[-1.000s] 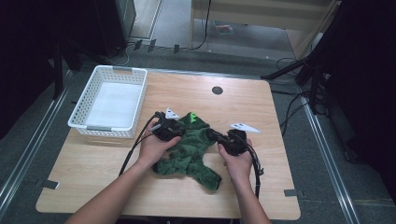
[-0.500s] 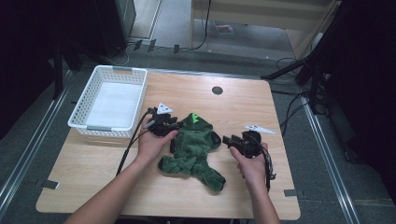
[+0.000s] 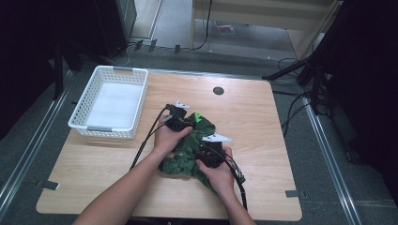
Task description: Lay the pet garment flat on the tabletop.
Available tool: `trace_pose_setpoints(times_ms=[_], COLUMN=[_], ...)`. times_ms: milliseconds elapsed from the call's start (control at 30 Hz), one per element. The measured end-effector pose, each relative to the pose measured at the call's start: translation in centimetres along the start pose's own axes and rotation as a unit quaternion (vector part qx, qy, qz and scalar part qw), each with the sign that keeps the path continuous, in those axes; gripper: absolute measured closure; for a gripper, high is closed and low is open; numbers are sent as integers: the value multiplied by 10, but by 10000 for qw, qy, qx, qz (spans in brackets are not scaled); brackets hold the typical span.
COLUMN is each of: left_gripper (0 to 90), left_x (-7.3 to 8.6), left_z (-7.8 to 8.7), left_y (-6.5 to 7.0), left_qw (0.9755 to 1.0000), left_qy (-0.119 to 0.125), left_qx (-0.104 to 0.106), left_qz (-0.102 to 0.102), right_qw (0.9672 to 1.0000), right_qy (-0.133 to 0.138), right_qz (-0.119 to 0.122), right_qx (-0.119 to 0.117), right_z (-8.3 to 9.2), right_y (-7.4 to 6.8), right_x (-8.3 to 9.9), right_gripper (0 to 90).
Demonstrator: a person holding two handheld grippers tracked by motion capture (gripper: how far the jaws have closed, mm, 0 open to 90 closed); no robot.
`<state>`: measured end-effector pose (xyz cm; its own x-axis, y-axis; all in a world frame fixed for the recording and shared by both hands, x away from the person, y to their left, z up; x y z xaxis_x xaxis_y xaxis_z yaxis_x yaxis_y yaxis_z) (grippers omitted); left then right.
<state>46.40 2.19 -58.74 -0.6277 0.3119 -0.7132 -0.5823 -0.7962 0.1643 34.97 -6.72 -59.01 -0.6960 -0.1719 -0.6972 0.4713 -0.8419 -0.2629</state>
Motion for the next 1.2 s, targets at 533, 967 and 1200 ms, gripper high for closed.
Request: trace_pose_setpoints(times_ms=[533,967,1200], left_gripper=[583,508,615], left_x=[-24,36,54], left_z=[-10,59,57], left_y=[-5,-11,5], left_qw=[9969,9989,9993], left_qy=[346,379,-23], left_qx=[-668,-278,-241], left_qz=[-249,32,-277], right_qw=[9994,9967,9979], right_qy=[-36,585,288], right_qz=[339,-524,-411], right_qx=[-112,180,414], right_z=[9,40,16], right_y=[0,60,63], right_x=[0,-37,-22], right_gripper=[547,502,761])
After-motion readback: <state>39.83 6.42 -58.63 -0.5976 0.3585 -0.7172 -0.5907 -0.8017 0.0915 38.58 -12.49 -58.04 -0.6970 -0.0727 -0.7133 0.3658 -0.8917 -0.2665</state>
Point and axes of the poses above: each handheld gripper's, and its own axes: z roughly backward along the jaws, x roughly out of its underside, y roughly to its right, the point moved 7 cm from there along -z, roughly forward along the jaws, and after that the axes turned 4 degrees about -z, right-handed, at the moved point
